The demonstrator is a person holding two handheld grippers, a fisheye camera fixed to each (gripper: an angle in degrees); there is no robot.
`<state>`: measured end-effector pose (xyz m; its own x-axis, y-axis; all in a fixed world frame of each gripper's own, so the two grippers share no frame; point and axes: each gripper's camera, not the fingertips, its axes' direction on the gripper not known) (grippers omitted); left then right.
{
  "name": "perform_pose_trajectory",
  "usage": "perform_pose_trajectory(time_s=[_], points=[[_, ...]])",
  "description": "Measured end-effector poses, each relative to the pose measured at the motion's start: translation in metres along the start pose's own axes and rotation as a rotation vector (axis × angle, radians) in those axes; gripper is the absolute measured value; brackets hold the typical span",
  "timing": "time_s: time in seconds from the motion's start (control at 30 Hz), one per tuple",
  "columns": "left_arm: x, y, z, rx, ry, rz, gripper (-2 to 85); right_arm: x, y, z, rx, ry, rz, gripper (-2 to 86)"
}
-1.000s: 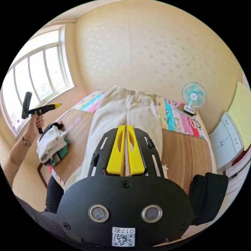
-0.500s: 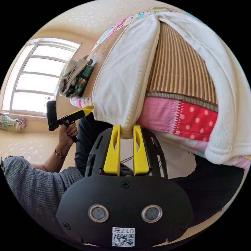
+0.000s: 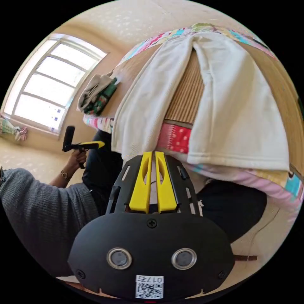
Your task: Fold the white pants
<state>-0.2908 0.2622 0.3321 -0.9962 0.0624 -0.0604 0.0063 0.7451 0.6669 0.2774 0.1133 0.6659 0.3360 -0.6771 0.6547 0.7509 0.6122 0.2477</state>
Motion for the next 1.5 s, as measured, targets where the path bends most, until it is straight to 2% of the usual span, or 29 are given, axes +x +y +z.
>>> perform_pose_trajectory(time_s=[0.03,0.1,0.17,0.27,0.37,0.47,0.53,0.6,0.67,0.73,0.8,0.87,0.93,1.03,1.13,1.2,1.27,1.33,1.43,1.5], points=[[0.002,0.011,0.001,0.020,-0.003,-0.002,-1.0,0.007,0.003,-0.010,0.044,0.049,0.051,4.5],[0.002,0.025,0.003,0.061,0.062,-0.020,-1.0,0.040,0.012,-0.042,0.174,0.276,0.255,5.9],[0.002,0.036,0.007,0.119,0.173,-0.033,-1.0,0.064,0.015,-0.059,0.225,0.406,0.384,7.3],[0.012,0.038,0.007,0.186,0.210,-0.008,-1.0,0.098,0.015,-0.067,0.234,0.445,0.492,9.0],[0.029,0.032,0.001,0.230,0.211,0.059,-1.0,0.113,0.006,-0.052,0.105,0.374,0.467,8.9],[0.042,0.030,-0.007,0.272,0.246,0.128,-1.0,0.090,0.012,-0.049,0.059,0.476,0.318,6.9],[0.045,0.031,-0.012,0.302,0.294,0.151,-1.0,0.072,0.026,-0.067,0.135,0.358,0.231,4.8],[0.044,0.034,-0.016,0.330,0.361,0.169,-1.0,0.057,0.058,-0.103,0.314,0.027,0.104,3.8],[0.046,0.033,-0.015,0.294,0.452,0.219,-1.0,0.050,0.080,-0.118,0.401,-0.086,0.017,3.2],[0.049,0.033,-0.009,0.258,0.462,0.250,-1.0,0.055,0.094,-0.117,0.385,-0.034,0.007,2.8],[0.055,0.034,-0.002,0.223,0.442,0.279,-0.9,0.086,0.100,-0.097,0.209,0.190,0.238,2.3],[0.063,0.035,0.007,0.181,0.404,0.289,-0.7,0.102,0.104,-0.092,0.125,0.235,0.368,1.7],[0.068,0.037,0.009,0.191,0.392,0.281,-0.3,0.091,0.107,-0.104,0.183,0.246,0.365,1.4],[0.073,0.036,0.012,0.222,0.394,0.247,3.9,0.041,0.100,-0.126,0.302,0.205,0.206,1.1],[0.081,0.018,0.017,0.205,0.419,0.219,9.6,-0.021,0.084,-0.133,0.395,-0.059,-0.049,1.0],[0.089,0.000,0.018,0.195,0.472,0.220,13.2,-0.065,0.069,-0.116,0.347,-0.218,-0.190,0.9],[0.100,-0.028,0.014,0.210,0.514,0.233,16.7,-0.093,0.060,-0.096,0.290,-0.271,-0.259,0.9],[0.106,-0.049,0.011,0.220,0.509,0.225,18.3,-0.117,0.056,-0.074,0.234,-0.293,-0.298,0.9],[0.114,-0.084,0.027,0.116,0.445,0.192,19.9,-0.146,0.057,-0.043,0.153,-0.298,-0.330,0.9],[0.117,-0.098,0.046,0.035,0.418,0.189,17.5,-0.159,0.063,-0.025,0.083,-0.284,-0.351,0.9]])
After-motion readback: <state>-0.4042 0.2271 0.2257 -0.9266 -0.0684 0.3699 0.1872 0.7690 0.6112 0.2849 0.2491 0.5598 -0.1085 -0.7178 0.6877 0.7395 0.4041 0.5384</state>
